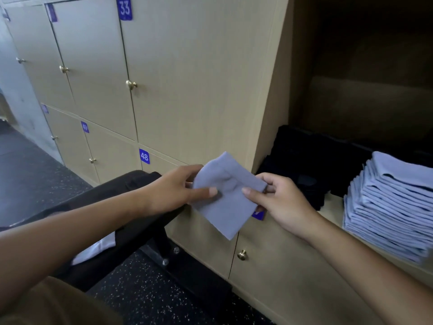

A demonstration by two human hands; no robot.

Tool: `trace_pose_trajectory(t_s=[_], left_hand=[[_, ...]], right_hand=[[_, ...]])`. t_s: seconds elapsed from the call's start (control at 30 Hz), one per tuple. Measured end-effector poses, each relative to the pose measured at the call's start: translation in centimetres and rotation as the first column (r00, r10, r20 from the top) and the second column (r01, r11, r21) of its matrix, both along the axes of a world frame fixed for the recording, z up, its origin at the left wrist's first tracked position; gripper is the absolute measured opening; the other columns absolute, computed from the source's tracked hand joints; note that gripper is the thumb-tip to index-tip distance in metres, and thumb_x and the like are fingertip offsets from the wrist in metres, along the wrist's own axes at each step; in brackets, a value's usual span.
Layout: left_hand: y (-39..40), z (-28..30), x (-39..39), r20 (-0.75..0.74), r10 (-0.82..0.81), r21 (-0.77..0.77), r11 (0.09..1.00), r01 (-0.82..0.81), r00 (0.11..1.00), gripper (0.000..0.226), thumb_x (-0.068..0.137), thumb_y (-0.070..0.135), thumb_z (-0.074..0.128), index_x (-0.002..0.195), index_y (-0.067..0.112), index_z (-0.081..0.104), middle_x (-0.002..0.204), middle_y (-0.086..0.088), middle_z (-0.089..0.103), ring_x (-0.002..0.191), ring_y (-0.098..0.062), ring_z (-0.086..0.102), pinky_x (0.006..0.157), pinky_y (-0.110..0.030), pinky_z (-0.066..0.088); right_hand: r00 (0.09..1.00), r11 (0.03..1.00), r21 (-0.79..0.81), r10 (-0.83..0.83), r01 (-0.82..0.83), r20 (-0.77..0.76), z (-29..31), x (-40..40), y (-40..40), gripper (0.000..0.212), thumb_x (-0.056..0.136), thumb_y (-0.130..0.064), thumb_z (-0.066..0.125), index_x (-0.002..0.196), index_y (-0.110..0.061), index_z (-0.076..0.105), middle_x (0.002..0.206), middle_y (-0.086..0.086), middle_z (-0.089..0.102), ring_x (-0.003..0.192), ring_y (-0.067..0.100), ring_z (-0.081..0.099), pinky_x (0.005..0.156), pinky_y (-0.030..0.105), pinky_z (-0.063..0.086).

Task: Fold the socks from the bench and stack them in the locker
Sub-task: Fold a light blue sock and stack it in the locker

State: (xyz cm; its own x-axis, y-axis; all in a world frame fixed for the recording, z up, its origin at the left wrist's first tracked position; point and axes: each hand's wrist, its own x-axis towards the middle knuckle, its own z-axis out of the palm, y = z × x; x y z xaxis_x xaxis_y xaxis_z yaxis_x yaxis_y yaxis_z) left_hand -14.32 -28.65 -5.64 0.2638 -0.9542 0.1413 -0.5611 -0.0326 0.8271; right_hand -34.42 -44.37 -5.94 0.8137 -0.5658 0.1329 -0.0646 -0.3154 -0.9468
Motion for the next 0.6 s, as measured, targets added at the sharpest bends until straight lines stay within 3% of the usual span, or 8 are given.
trace_pose_trajectory(t_s=[0.1,0.2,0.37,0.47,0.6], left_hand=[[-1.1,0.6,-1.0,-0.053,0.011,-0.093,0.996,-0.016,0.999,0.037,0.092,0.042,0.066,0.116,0.015,0.068,0.113,-0.001,0.075,0.110,-0.014,0.070,0.102,-0.035,0.053],[-2.2,1.4,-2.6,-0.071,-0.012,-0.174,0.985,0.000,0.997,0.029,0.088,0.042,0.067,0.096,0.014,0.070,0.099,-0.012,0.071,0.087,-0.011,0.066,0.081,-0.023,0.050],[-3.4,2.3,-5.0,-0.096,-0.084,-0.215,0.975,0.062,0.992,0.025,0.086,0.041,0.072,0.092,0.017,0.072,0.097,-0.015,0.071,0.081,-0.019,0.067,0.078,-0.031,0.050],[-4.0,2.6,-6.0,-0.097,-0.113,-0.210,0.973,0.091,0.989,0.031,0.090,0.040,0.074,0.097,0.010,0.071,0.095,-0.011,0.074,0.092,-0.038,0.071,0.079,-0.041,0.054],[-4.6,2.9,-6.9,-0.102,-0.096,-0.222,0.972,0.071,0.990,0.025,0.092,0.035,0.070,0.094,0.010,0.068,0.095,-0.011,0.073,0.094,-0.043,0.070,0.081,-0.054,0.055]], right_hand=[[0.998,0.998,-0.053,-0.037,0.040,0.057,1.3,-0.7,0.2,0.016,0.091,-0.010,0.074,0.105,-0.010,0.067,0.095,0.011,0.076,0.079,0.021,0.070,0.073,0.029,0.057],[0.990,0.987,-0.114,-0.099,0.110,0.096,2.3,-1.4,0.3,0.030,0.085,-0.016,0.081,0.109,-0.021,0.064,0.093,0.014,0.074,0.074,0.019,0.064,0.076,0.035,0.054],[0.980,0.959,-0.216,-0.156,0.181,0.127,3.1,-2.4,0.7,0.039,0.084,-0.025,0.082,0.115,-0.033,0.059,0.086,0.001,0.074,0.075,0.009,0.064,0.080,0.033,0.054],[0.978,0.944,-0.266,-0.163,0.193,0.132,3.5,-3.0,0.7,0.037,0.088,-0.022,0.078,0.119,-0.033,0.059,0.085,-0.006,0.074,0.081,0.007,0.068,0.081,0.025,0.052],[0.977,0.919,-0.338,-0.174,0.205,0.121,4.1,-3.9,0.6,0.036,0.089,-0.024,0.076,0.120,-0.033,0.061,0.084,-0.010,0.073,0.084,0.007,0.067,0.079,0.020,0.048]])
